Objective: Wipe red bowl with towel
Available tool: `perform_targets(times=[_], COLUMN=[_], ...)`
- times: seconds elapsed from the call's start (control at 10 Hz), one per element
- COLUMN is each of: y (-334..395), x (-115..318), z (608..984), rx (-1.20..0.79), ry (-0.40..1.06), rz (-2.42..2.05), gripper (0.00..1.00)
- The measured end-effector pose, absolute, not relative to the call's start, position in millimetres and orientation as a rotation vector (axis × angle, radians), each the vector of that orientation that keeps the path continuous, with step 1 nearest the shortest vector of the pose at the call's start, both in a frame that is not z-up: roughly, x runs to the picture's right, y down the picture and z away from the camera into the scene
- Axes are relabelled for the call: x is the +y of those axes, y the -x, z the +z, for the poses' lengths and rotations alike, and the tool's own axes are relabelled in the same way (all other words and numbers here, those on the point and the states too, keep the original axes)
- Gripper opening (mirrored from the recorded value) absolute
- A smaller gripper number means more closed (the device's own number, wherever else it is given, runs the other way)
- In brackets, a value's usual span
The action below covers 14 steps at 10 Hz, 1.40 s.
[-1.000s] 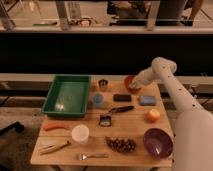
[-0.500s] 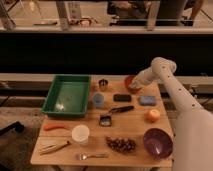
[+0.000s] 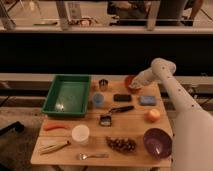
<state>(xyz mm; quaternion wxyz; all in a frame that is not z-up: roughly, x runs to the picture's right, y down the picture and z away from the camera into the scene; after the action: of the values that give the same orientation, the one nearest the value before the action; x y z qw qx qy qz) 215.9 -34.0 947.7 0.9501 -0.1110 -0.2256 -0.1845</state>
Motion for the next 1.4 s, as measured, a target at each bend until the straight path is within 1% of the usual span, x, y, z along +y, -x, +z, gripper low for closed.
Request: perform_targets(times=[0.7, 1.4], y=[-221, -232], x=[-39, -53], z=[953, 975], rx=[-0.409, -0.402], ry=[0.186, 0.116], rz=[-0.404, -0.469], gripper=[0.00, 0.00])
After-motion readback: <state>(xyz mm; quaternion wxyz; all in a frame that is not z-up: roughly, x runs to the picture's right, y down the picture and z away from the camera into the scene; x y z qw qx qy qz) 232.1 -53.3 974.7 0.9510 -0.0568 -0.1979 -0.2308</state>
